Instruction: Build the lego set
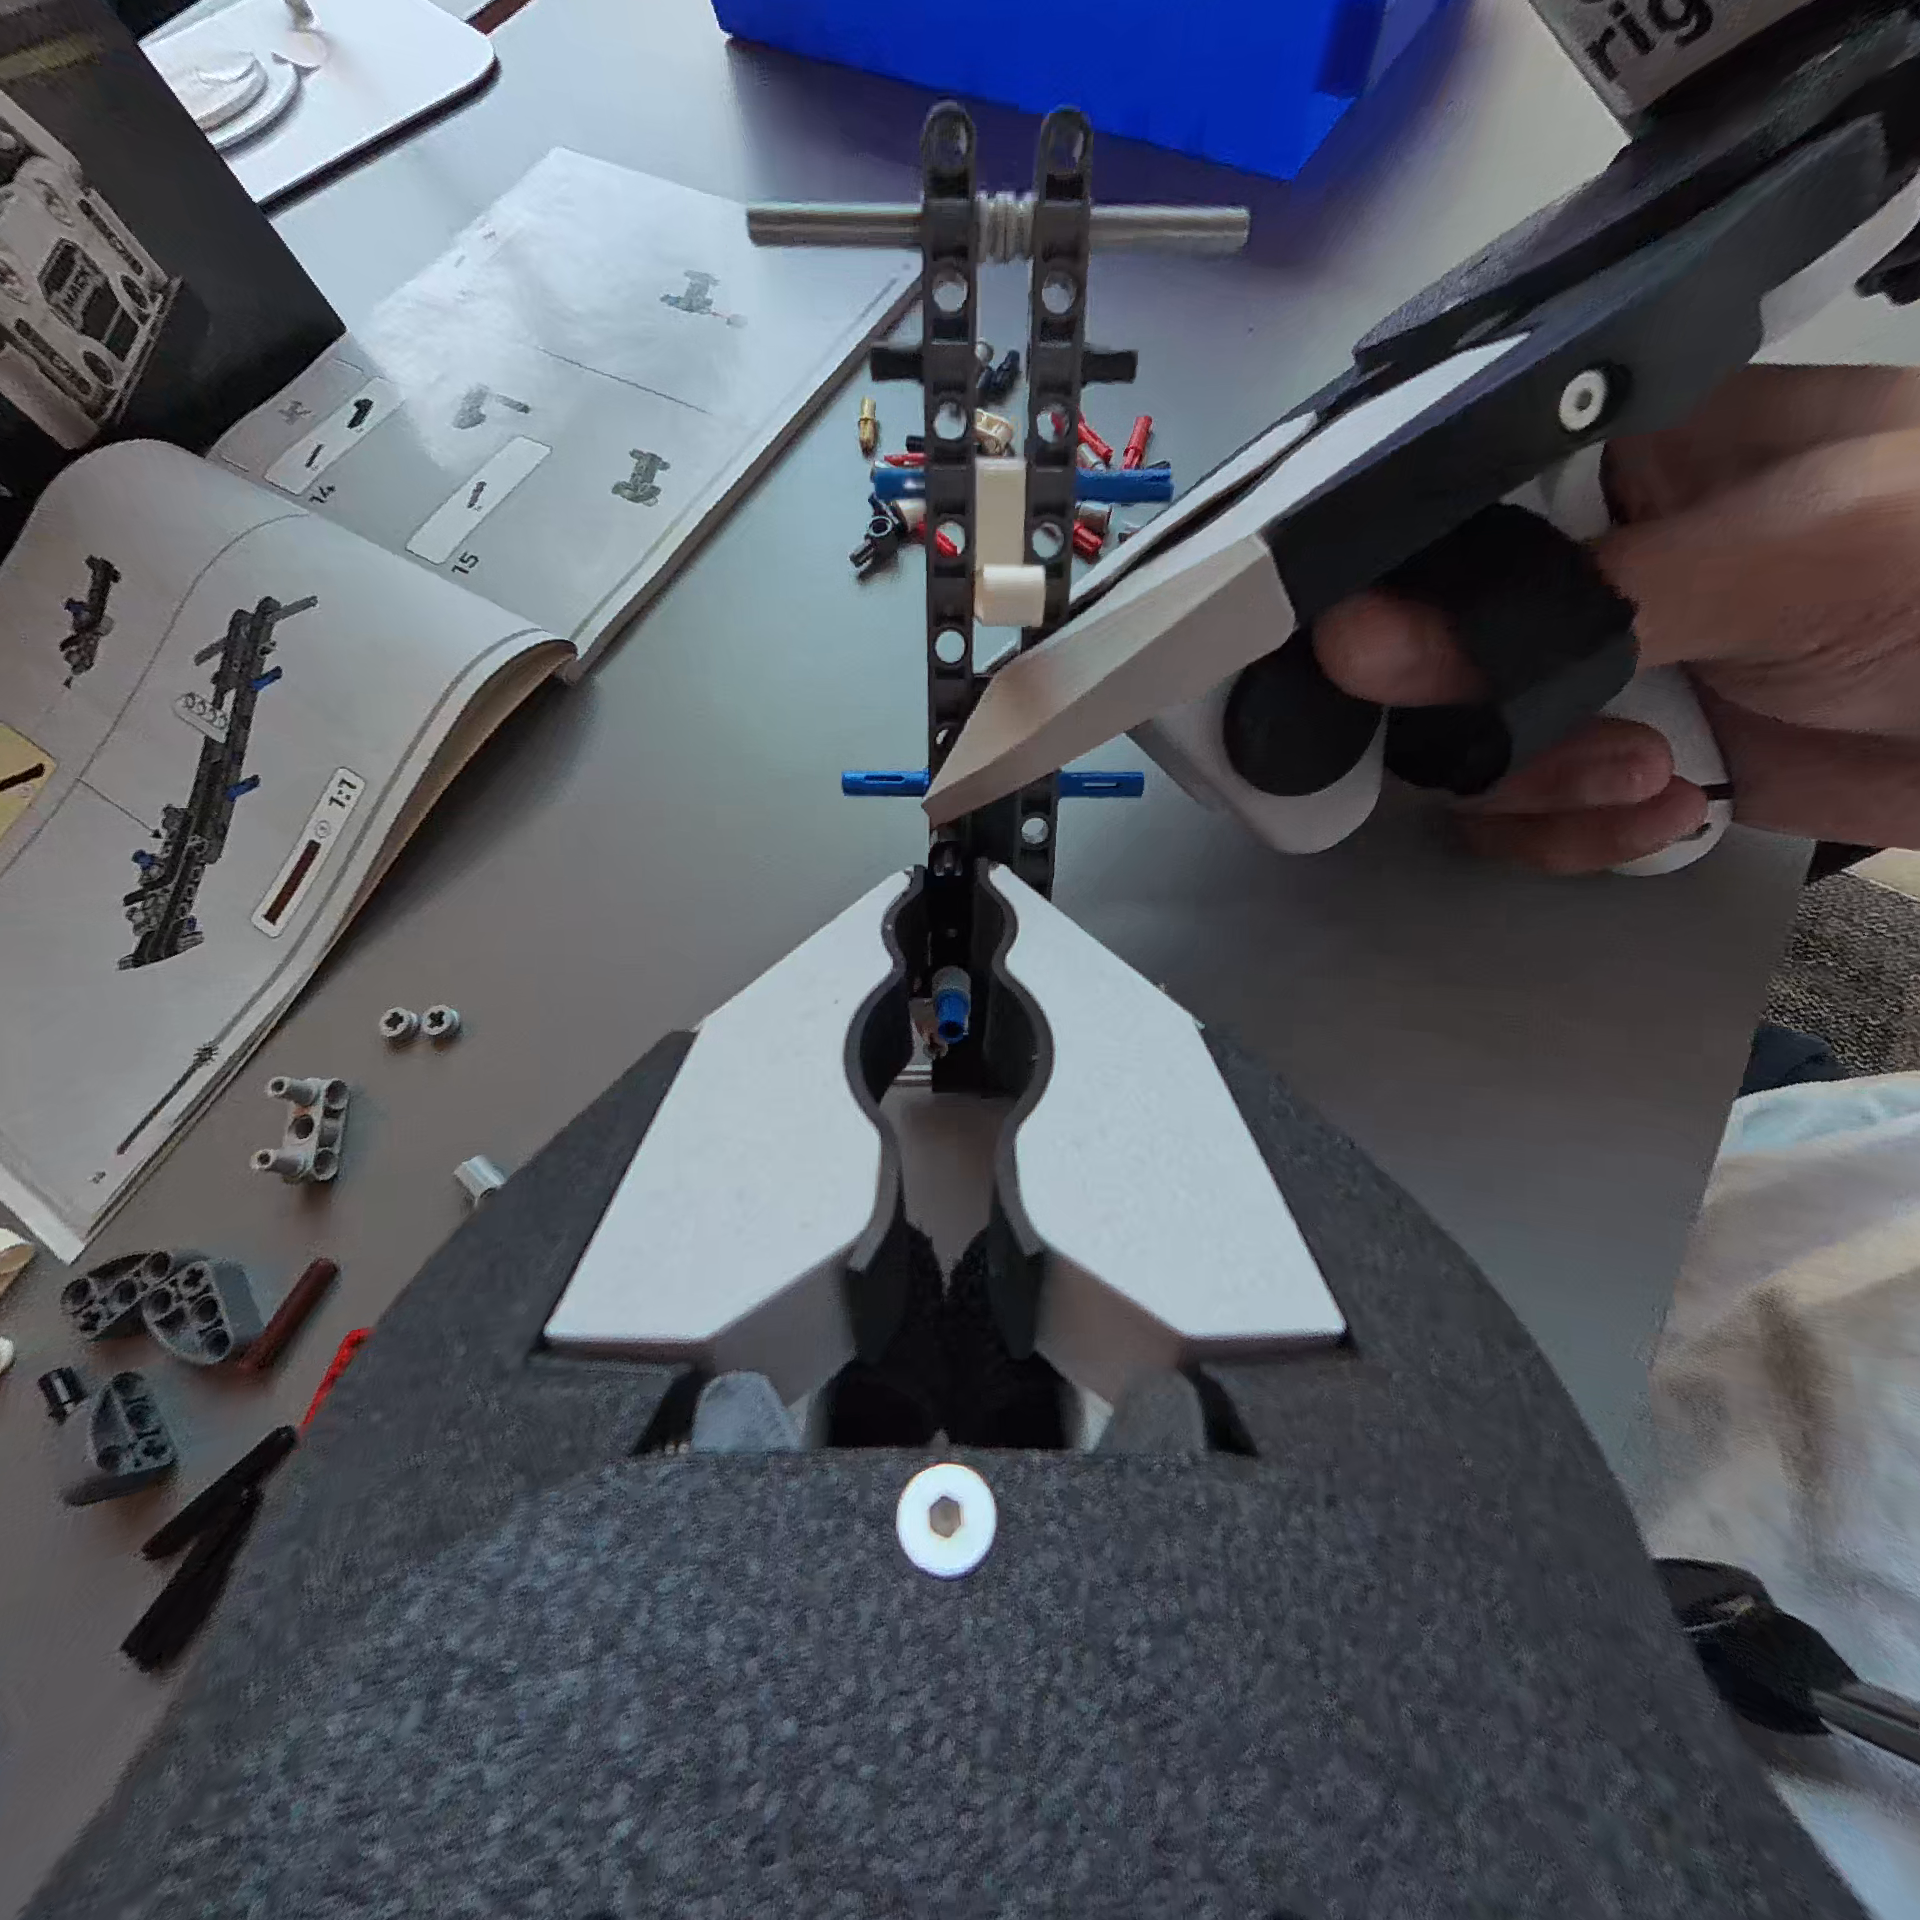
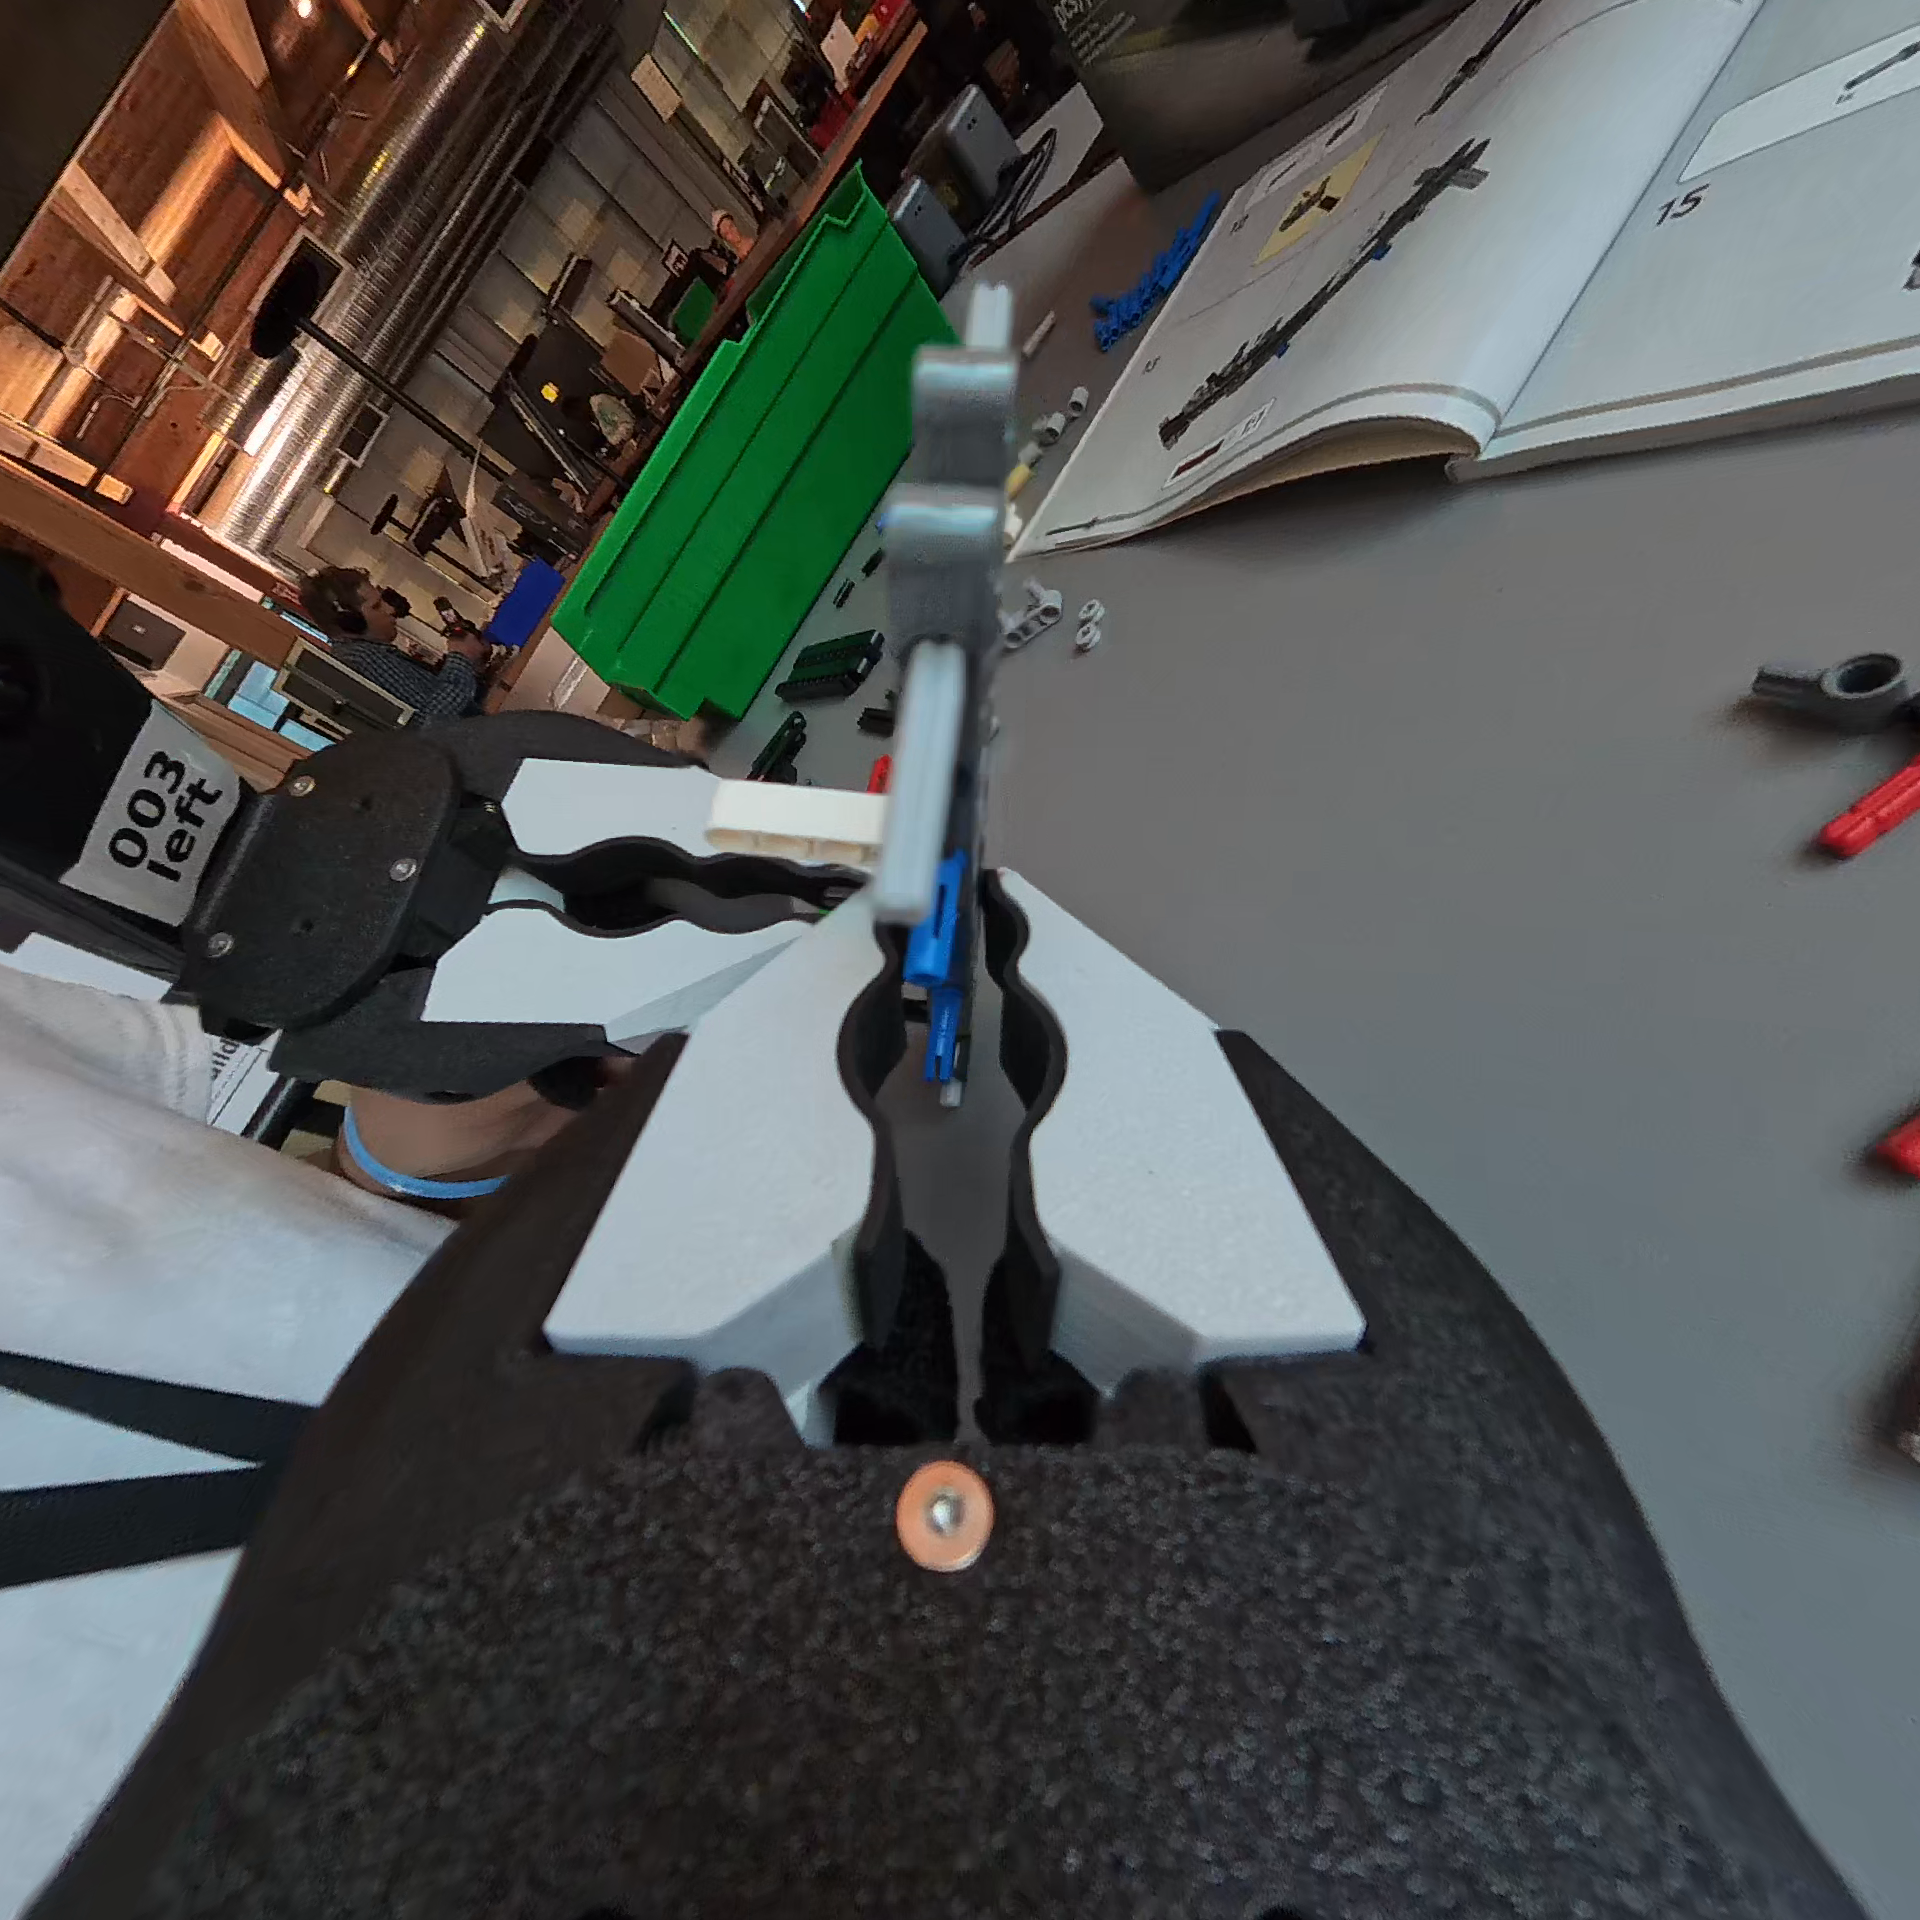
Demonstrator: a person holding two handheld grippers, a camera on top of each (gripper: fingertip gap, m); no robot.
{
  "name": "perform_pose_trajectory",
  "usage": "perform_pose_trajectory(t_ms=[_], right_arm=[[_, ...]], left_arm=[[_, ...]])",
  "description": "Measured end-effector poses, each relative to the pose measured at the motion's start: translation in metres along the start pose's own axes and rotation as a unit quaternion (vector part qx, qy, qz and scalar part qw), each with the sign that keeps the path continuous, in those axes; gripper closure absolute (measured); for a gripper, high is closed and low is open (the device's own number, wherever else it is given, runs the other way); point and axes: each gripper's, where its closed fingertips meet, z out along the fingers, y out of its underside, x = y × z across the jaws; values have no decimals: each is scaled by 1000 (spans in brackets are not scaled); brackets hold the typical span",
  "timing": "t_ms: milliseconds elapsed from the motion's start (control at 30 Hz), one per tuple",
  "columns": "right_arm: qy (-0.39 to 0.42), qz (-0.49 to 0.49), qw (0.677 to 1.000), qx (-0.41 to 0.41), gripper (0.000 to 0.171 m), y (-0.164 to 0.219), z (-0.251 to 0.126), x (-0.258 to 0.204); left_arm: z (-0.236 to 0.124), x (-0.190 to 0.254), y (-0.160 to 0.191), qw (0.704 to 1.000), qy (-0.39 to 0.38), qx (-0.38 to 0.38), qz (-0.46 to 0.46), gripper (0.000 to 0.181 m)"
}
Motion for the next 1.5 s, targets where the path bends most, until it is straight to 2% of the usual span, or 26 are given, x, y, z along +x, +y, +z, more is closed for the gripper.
perform_pose_trajectory(t_ms=[67, 633, 733, 833, 900, 1167, 1400, 1500], right_arm=[[-17, -5, 1000, -10, 149, 3, 1, -5], [-22, 18, 999, -32, 149, 2, 4, 1], [-44, 21, 998, -30, 135, 2, 4, -4], [-39, 25, 998, -30, 142, 1, 5, -2], [-32, 13, 999, -37, 138, 4, 7, -3], [-40, -6, 999, -31, 143, 5, 4, -7], [-39, -40, 998, -24, 144, 5, 1, -11], [-60, -61, 996, -11, 144, 1, -4, -18]], left_arm=[[1, -4, 2, 1000, -15, -5, 12, 176], [6, -7, 2, 1000, 21, -8, 2, 176], [7, -9, 2, 1000, 13, -11, 4, 176], [6, -5, 0, 1000, 15, -6, 7, 176], [6, -3, 1, 1000, 9, -8, 17, 176], [2, 0, -1, 999, 9, 1, 42, 176], [0, 1, -4, 996, -25, 13, 88, 176], [-6, 5, -11, 996, -9, 37, 85, 176]])
